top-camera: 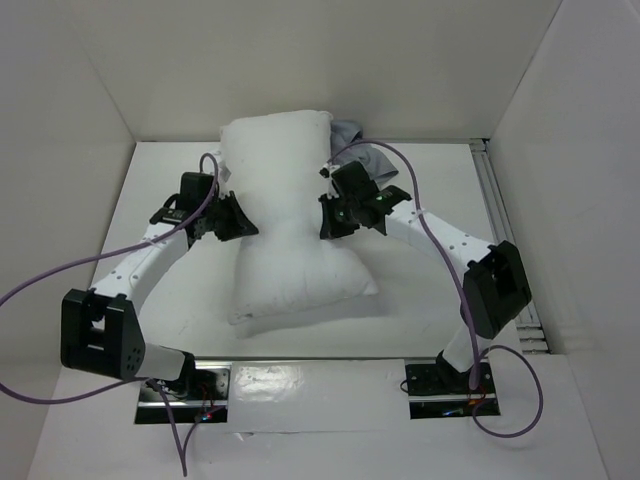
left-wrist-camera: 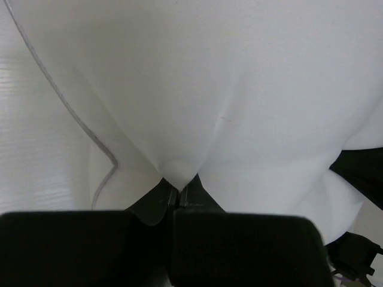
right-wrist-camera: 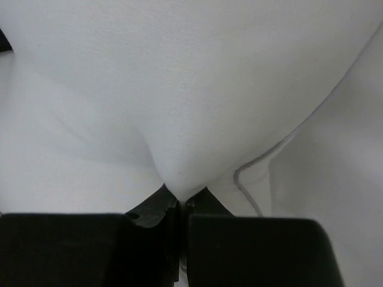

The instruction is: Put the pillow into the pillowcase

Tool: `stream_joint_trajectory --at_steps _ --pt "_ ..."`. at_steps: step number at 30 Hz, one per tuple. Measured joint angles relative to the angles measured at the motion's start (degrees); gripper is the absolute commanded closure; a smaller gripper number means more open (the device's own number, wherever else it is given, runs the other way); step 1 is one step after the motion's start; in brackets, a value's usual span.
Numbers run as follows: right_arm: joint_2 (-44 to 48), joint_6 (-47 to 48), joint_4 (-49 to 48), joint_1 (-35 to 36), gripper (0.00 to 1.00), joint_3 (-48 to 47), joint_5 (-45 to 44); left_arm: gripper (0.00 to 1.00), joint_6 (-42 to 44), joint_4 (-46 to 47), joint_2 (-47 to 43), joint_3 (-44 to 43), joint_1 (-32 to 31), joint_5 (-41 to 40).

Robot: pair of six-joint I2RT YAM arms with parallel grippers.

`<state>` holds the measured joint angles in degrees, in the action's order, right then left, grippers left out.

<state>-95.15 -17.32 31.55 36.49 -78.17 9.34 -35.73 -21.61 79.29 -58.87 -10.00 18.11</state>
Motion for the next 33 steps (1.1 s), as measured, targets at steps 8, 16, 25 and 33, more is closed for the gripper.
stream_joint_trajectory --at_steps 8,16,25,33 --pt "3.52 0.68 3.76 4.68 1.00 -5.29 -11.87 1.00 1.31 -6.88 -3.45 -11.19 -0.22 -1.18" --pt "20.79 0.68 3.54 9.35 1.00 -11.65 -28.50 1.00 2.49 -9.62 -5.84 -33.92 -5.57 0.04" --pt "35.60 0.48 7.67 9.51 1.00 -9.25 -42.07 1.00 -0.57 -0.48 -4.90 -27.78 -21.68 0.44" --pt "42.84 -9.29 24.76 9.51 0.91 1.90 -58.69 0.90 -2.21 7.45 7.32 -20.57 -37.77 -7.50"
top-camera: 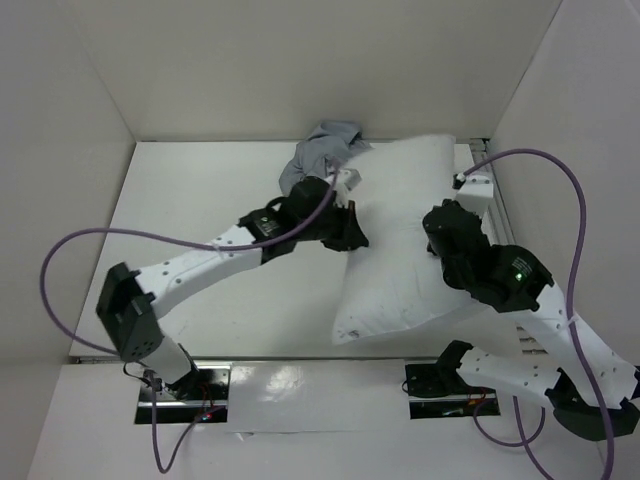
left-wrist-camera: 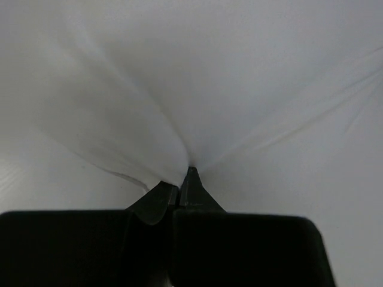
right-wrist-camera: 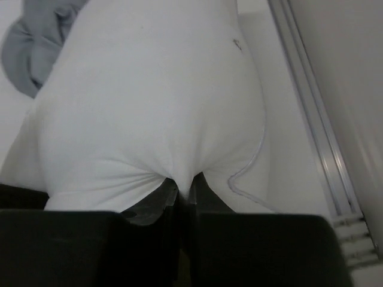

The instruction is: Put the pillow into the pillowcase

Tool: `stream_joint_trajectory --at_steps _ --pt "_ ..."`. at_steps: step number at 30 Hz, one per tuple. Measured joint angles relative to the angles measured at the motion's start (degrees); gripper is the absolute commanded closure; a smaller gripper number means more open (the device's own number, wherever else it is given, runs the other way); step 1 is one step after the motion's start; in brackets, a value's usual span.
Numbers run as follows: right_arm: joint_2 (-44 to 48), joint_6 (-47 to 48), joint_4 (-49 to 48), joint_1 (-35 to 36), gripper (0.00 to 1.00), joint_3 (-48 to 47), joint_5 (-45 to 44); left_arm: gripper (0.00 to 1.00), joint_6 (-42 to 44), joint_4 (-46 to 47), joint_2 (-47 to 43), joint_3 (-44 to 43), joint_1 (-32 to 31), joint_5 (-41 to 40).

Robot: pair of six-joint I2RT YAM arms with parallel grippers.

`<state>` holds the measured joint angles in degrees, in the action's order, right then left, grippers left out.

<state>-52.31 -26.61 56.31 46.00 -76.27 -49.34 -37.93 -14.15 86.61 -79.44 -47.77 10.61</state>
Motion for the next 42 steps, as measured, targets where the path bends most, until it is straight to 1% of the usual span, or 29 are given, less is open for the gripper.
stream_joint_trajectory --at_steps 1,2,3,4,5,6,8,10,14,16,18,19,21,24,26,28,31,33,34,36,37,39,41,42 --pt "0.13 -1.53 2.27 -0.02 0.42 1.42 -1.40 0.71 -0.02 0.33 2.91 -0.35 -1.29 -0.48" --pt "0.11 -2.99 4.09 -0.02 0.16 2.49 -2.36 0.63 0.17 -0.13 6.29 -1.55 -2.29 -0.52" --pt "-0.22 -3.98 5.09 -0.02 0.02 3.04 -3.30 0.57 0.26 -1.20 10.12 -3.89 -3.06 -0.37" --pt "-0.57 -4.68 5.38 -0.02 0.00 3.08 -3.96 0.48 0.31 -2.10 13.84 -6.29 -3.61 -0.07" --pt "-1.09 -4.96 5.25 0.00 0.00 2.97 -4.07 0.41 0.42 -2.47 16.74 -8.20 -4.00 0.15" --pt "-1.97 -4.92 5.22 0.00 0.00 2.60 -4.04 0.32 0.48 -2.54 18.56 -9.07 -4.48 0.20" --pt "-3.80 -4.28 4.96 0.00 0.00 1.84 -3.58 0.29 0.68 -4.35 18.91 -8.87 -5.11 -1.07" --pt "-7.72 -2.80 4.57 0.00 0.00 -0.13 -2.23 0.29 1.09 -5.07 16.96 -8.85 -4.87 -3.13" --pt "-15.87 -0.98 4.04 0.00 0.00 -3.98 2.03 0.30 1.77 -9.11 8.83 -9.40 -2.49 -7.32" --pt "-19.34 -2.34 4.42 0.02 0.00 -4.39 4.87 0.30 1.73 -11.56 4.72 -10.10 -1.14 -10.38" --pt "-20.96 -5.01 4.94 0.13 0.00 -3.48 7.34 0.30 1.62 -13.18 -0.11 -9.46 0.57 -13.55" --pt "-20.81 -7.63 4.92 0.11 0.00 -1.64 8.52 0.30 1.46 -13.57 -2.80 -8.28 1.40 -14.88" --pt "-18.67 -12.15 5.27 0.02 0.05 3.52 10.38 0.30 1.31 -14.71 -8.11 -5.18 3.02 -16.46" --pt "-12.90 -17.38 5.55 -1.70 0.22 12.31 13.31 0.30 0.68 -16.17 -12.63 -1.64 5.11 -16.96" --pt "-8.76 -20.15 5.01 -5.01 0.22 16.35 14.49 0.30 0.20 -16.50 -13.20 -0.09 6.25 -16.70" --pt "-6.29 -21.16 3.54 -9.29 0.14 17.92 15.50 0.30 0.07 -16.61 -12.26 1.27 6.88 -15.34" --pt "-6.01 -19.41 -0.24 -17.75 0.07 17.99 18.14 0.29 -0.13 -15.23 -9.20 3.69 7.02 -10.69" --pt "-7.65 -16.48 -2.75 -23.32 0.07 17.03 20.44 0.28 -0.83 -13.14 -6.88 6.05 6.69 -5.84" --pt "-8.70 -14.99 -4.09 -25.79 0.07 16.35 21.46 0.28 -1.09 -12.79 -5.88 7.28 6.43 -4.96" --pt "-12.39 -11.26 -5.60 -30.71 0.07 14.12 23.32 0.28 -2.08 -10.08 -3.63 10.29 5.11 -0.66" --pt "-14.38 -9.70 -6.21 -32.48 0.07 12.74 23.78 0.30 -2.89 -8.96 -2.43 11.37 4.20 0.81" --pt "-17.94 -7.13 -7.23 -34.84 0.06 10.54 24.55 0.33 -4.09 -6.29 0.11 13.14 1.77 3.50" --pt "-20.13 -4.83 -7.98 -35.56 0.06 9.27 24.90 0.36 -5.22 -3.72 2.86 14.25 -0.92 6.03" --pt "-20.55 -3.93 -8.09 -35.69 0.06 8.81 25.14 0.36 -5.90 -2.64 4.24 14.47 -2.23 7.21"
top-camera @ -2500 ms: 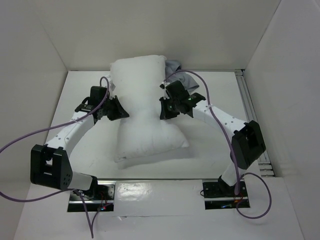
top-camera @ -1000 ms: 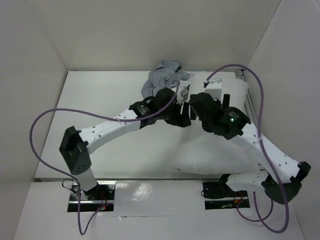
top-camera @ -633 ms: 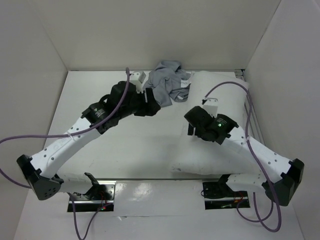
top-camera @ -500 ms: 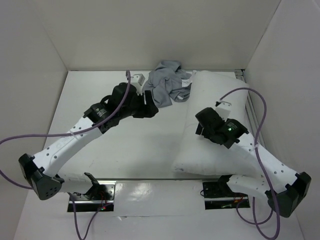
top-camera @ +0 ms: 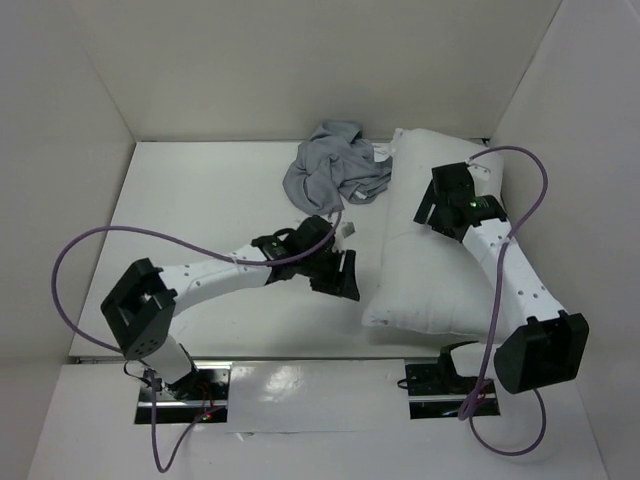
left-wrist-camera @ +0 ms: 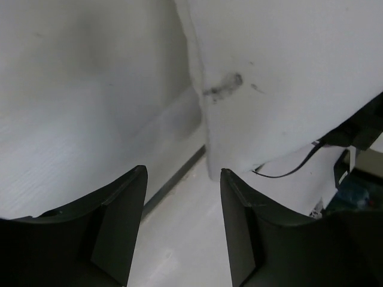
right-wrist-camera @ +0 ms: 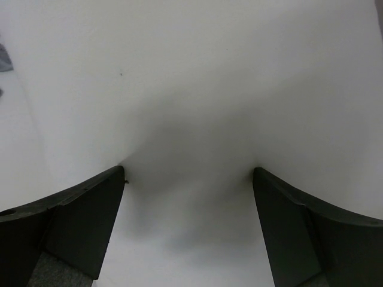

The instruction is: Put the pillow into the pillowcase

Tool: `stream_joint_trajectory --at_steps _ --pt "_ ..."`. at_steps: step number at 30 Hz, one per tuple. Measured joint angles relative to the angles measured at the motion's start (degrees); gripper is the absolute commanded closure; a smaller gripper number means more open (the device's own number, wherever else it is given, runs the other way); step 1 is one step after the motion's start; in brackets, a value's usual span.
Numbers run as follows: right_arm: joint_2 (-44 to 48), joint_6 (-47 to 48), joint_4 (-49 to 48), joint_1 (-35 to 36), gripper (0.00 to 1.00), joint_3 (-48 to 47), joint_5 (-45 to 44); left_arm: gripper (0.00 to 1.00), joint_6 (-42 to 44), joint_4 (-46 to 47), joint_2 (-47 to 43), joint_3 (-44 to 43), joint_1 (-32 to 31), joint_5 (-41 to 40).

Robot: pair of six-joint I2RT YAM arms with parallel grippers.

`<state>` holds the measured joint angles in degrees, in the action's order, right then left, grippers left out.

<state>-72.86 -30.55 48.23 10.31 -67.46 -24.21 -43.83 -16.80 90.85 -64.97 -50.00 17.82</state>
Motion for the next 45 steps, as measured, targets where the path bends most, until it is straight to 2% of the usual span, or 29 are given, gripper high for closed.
stream_joint_trajectory --at_steps 5,7,13,15,17,20,21,22,24,27,29,31,35,39,42,44,45 --pt "0.20 2.84 -0.70 -0.35 0.04 -3.13 2.89 0.36 -2.60 5.73 6.78 -1.49 -5.95 4.92" --pt "0.87 3.37 -0.79 -0.42 0.01 -4.39 4.39 0.36 -3.06 6.73 10.12 -4.61 -7.56 6.36" --pt "4.02 4.85 -0.94 -0.44 0.01 -10.03 8.07 0.36 -2.69 10.56 19.34 -15.21 -9.62 13.33" --pt "4.83 5.57 -0.92 -0.46 0.07 -11.52 8.92 0.36 -1.09 10.32 19.74 -16.17 -9.62 14.47" --pt "5.42 6.60 -1.01 -0.46 0.20 -11.87 10.16 0.35 1.36 8.37 18.01 -16.04 -9.20 13.68" --pt "5.92 8.57 -1.90 -0.28 0.52 -10.12 14.80 0.35 4.90 4.55 10.36 -12.28 -6.45 10.49" --pt "5.99 8.87 -2.36 0.11 0.68 -8.94 16.46 0.35 5.95 2.67 7.34 -10.99 -4.94 9.49" --pt "5.92 9.40 -3.02 0.59 0.74 -7.45 18.18 0.35 6.51 0.68 3.65 -9.77 -2.67 8.09" --pt "5.25 9.64 -5.55 2.93 0.84 -3.39 22.58 0.41 7.41 -2.89 -2.05 -9.14 2.19 5.01" --pt "1.88 9.57 -10.01 7.23 1.00 1.99 28.70 0.40 7.72 -7.28 -7.08 -9.18 10.27 -1.07" --pt "-1.55 9.20 -11.43 9.66 1.00 3.98 29.53 0.30 7.78 -10.08 -7.54 -9.35 15.04 -4.76" --pt "-5.55 8.90 -11.63 11.47 1.00 4.79 28.72 0.27 7.82 -12.92 -5.68 -10.43 18.51 -8.46" --pt "-9.66 6.32 -10.43 11.93 1.00 5.42 20.98 0.28 7.65 -16.63 3.98 -17.59 22.47 -13.18" --pt "-9.33 1.73 -7.17 11.63 1.00 5.51 10.21 0.28 7.63 -17.44 15.98 -26.62 25.18 -14.97" --pt "-7.52 0.11 -6.14 11.43 1.00 5.55 6.84 0.27 7.54 -18.32 24.33 -33.22 26.53 -16.02" --pt "-5.90 -0.02 -6.19 11.43 0.96 5.55 6.40 0.27 7.48 -19.17 29.66 -37.77 27.17 -16.72" --pt "-5.22 -0.02 -6.21 11.45 0.86 5.53 6.38 0.27 7.41 -19.41 32.50 -40.26 27.50 -16.96"
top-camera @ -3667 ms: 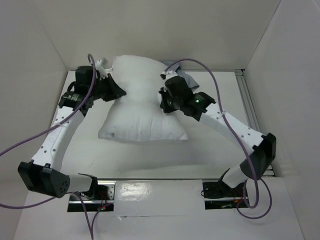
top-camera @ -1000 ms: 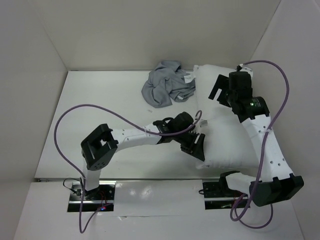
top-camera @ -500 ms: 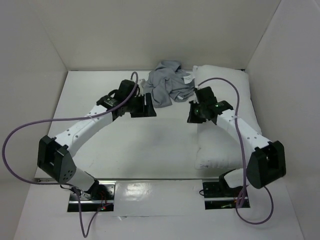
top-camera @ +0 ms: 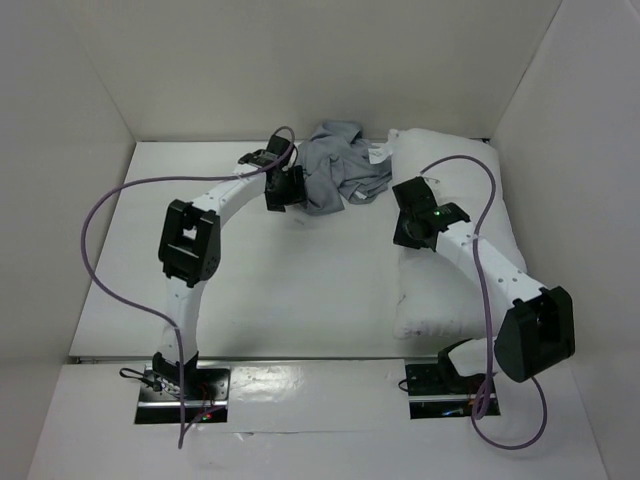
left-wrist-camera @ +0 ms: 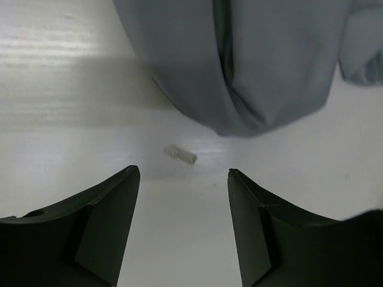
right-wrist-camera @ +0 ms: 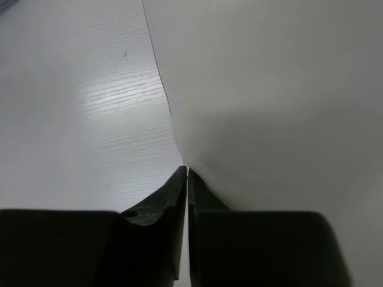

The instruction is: Put the pillow into the pillowcase

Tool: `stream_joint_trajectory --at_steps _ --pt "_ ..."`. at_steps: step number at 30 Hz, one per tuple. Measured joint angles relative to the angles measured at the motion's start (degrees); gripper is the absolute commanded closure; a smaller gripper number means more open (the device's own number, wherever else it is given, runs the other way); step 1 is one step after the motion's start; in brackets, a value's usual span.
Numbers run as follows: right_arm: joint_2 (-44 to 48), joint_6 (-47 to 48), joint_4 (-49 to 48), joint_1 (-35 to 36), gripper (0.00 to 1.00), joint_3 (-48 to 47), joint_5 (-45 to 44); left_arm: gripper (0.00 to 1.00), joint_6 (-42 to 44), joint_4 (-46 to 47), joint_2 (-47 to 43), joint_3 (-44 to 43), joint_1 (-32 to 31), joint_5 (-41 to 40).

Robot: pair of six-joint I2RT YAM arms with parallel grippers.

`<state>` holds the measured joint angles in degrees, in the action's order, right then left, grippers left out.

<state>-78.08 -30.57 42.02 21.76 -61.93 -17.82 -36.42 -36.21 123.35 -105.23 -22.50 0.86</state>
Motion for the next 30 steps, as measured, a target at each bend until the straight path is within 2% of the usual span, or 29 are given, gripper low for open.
stream_joint_trajectory --at_steps 1,4,6,7,9,10,11,12,16,21,27,29,30 --pt "0.57 0.00 0.04 0.11 0.79 -0.17 0.07 0.24 -0.02 -0.57 2.62 -2.40 0.24 -0.33" --pt "0.85 0.87 -0.11 0.55 0.44 -1.42 1.14 0.22 0.02 -1.90 9.35 -9.42 0.35 -1.29" --pt "0.85 1.68 -0.37 1.16 0.40 -1.79 3.26 0.23 0.02 -2.58 13.53 -14.29 0.11 -1.60" --pt "0.85 2.16 -0.59 1.70 0.40 -1.81 4.42 0.26 0.00 -2.67 15.10 -16.15 -0.02 -1.62" --pt "0.81 3.02 -1.36 3.56 0.47 -1.75 7.23 0.51 -0.35 -2.89 17.53 -19.41 -0.28 -1.55" --pt "0.76 3.26 -2.23 4.83 0.53 -1.55 8.68 0.67 -0.55 -2.58 17.92 -20.26 -0.35 -1.16" --pt "0.63 3.50 -3.08 6.43 0.70 -1.29 10.10 0.84 -0.68 -2.51 18.12 -20.63 -0.44 -0.90" --pt "0.17 3.87 -3.50 7.69 0.79 -1.20 11.06 0.97 -0.85 -2.60 18.23 -20.76 -0.46 -0.55" --pt "-4.44 1.36 -3.67 11.15 1.00 -0.46 11.72 1.00 -0.39 -2.10 17.68 -18.49 -0.28 0.61" --pt "-7.65 -6.56 1.27 7.91 1.00 3.43 3.91 1.00 0.83 -2.05 8.52 -8.15 2.36 1.05" --pt "-3.85 -12.24 5.51 3.54 1.00 5.51 -4.63 1.00 4.31 -1.97 -13.60 2.64 7.58 2.03" --pt "-2.10 -11.85 5.29 3.48 0.93 5.33 -5.33 1.00 5.18 -1.77 -21.46 5.62 8.59 2.36" --pt "-1.75 -10.86 4.76 3.56 0.86 5.03 -4.63 1.00 5.62 -1.68 -25.11 7.30 8.92 2.82"
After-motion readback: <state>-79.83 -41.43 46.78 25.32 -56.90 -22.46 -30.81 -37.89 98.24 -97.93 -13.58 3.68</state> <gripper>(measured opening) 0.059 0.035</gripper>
